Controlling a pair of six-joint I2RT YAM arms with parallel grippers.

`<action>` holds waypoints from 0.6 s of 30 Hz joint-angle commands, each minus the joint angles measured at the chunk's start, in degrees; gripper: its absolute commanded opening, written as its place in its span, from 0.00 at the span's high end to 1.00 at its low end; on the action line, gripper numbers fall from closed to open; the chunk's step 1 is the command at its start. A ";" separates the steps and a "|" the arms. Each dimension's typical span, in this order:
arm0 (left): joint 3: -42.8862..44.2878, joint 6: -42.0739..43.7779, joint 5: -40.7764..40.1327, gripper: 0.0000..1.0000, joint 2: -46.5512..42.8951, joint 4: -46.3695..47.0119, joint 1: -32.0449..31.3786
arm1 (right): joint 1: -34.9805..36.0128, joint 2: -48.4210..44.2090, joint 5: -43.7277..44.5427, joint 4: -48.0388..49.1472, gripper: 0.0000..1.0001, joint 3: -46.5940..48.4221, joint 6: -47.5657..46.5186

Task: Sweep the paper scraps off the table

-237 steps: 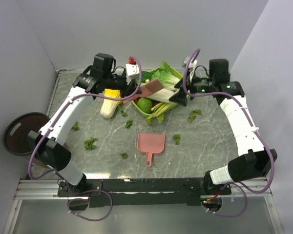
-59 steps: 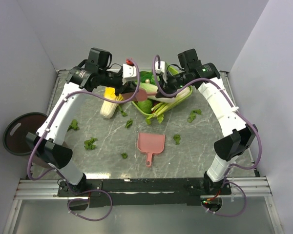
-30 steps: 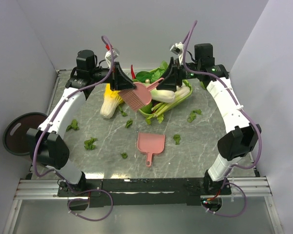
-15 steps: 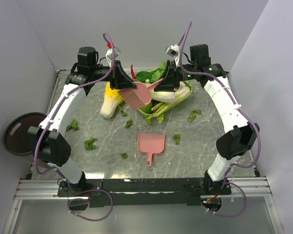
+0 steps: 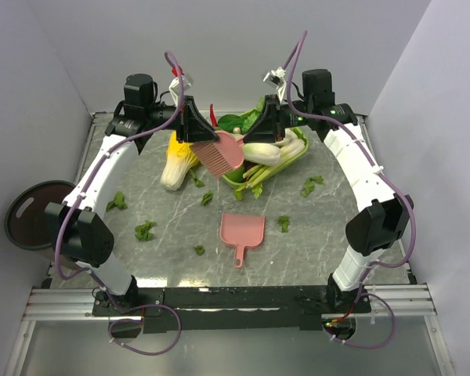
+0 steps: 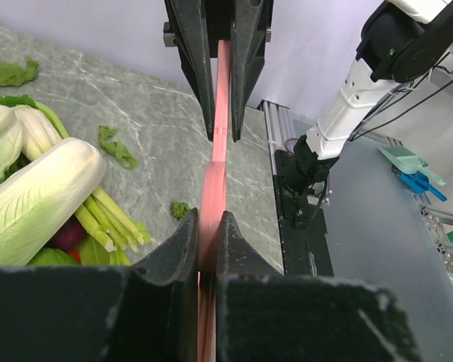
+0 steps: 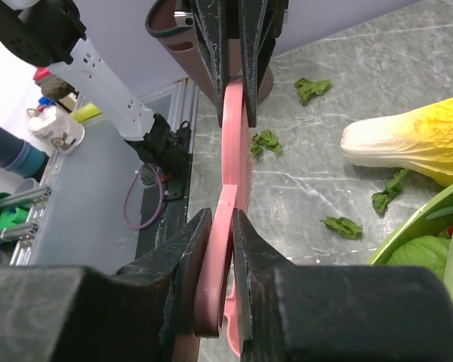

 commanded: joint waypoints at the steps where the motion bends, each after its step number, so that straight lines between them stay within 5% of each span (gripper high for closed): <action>1: -0.32 -0.81 0.33 0.99 -0.35 3.46 -0.27 | 0.85 0.14 -3.30 3.07 0.84 -0.60 2.43; 4: -0.24 0.77 -0.98 0.97 -0.17 1.45 -0.35 | 0.85 -0.03 -1.37 1.41 1.00 -0.70 1.12; 5: -0.15 1.30 -3.16 0.79 -0.35 0.74 -0.18 | 0.67 -0.30 -0.58 0.62 1.00 -0.70 0.25; 8: -1.54 4.46 -9.83 0.50 -1.66 -1.90 -0.18 | -0.73 -1.87 2.94 -0.36 1.00 -2.10 -1.17; 11: -6.45 6.22 -16.26 0.36 -4.56 -2.52 -0.18 | -3.88 -4.85 8.55 -1.14 1.00 -4.91 0.50; 14: -14.43 8.24 -22.33 0.31 -8.60 -2.61 -0.53 | -6.00 -10.03 14.79 -4.03 1.00 -8.07 -2.56; 18: -22.98 22.08 -30.50 0.30 -13.69 -8.74 -5.17 | -7.32 -15.93 21.74 -8.96 1.00 -11.15 -11.97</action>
